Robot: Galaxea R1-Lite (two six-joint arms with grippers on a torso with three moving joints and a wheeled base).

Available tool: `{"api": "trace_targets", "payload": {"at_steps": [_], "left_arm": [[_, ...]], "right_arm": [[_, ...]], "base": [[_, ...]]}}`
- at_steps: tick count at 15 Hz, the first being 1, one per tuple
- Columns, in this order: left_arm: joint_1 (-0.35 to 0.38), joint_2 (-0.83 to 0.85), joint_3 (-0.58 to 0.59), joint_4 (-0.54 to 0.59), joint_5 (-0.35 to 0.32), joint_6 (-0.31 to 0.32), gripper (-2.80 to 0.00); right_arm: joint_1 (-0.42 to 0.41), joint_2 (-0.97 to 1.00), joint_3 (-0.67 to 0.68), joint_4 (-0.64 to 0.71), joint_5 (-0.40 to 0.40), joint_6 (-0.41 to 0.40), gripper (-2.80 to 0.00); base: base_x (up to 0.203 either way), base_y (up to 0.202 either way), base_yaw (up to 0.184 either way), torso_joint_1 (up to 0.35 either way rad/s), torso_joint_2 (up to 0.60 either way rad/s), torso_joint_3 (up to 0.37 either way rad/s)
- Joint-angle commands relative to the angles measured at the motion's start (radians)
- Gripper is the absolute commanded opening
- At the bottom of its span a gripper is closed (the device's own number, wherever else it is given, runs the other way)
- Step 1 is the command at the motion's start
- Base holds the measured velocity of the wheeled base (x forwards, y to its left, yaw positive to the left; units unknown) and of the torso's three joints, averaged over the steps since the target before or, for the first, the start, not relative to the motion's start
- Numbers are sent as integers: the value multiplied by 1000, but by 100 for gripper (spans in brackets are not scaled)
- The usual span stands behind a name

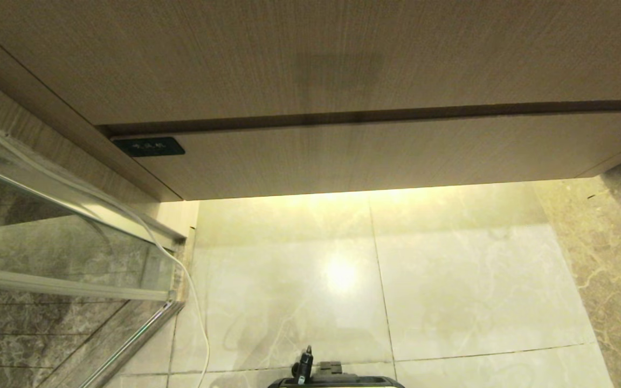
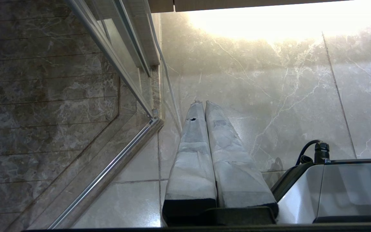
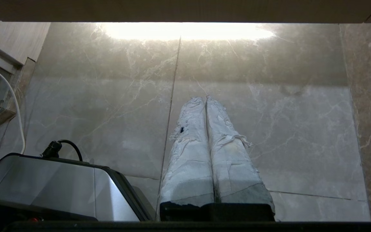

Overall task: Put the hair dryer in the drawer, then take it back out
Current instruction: Pull open the drawer

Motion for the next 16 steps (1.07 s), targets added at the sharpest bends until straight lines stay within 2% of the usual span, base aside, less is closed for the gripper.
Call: {"api": "trace_targets", "payload": {"at_steps": [1, 13, 16], "left_arm": [[0, 0, 2, 0, 0, 0, -280], [0, 0, 2, 0, 0, 0, -280], [0, -2, 2, 0, 0, 0, -280]], "right_arm": [[0, -39, 40, -1, 1, -1, -280], [0, -39, 40, -1, 2, -19, -280], [0, -39, -71, 36, 31, 12, -280]], "base": [[0, 0, 0, 0, 0, 0], [0, 0, 0, 0, 0, 0], [0, 0, 0, 0, 0, 0]]}}
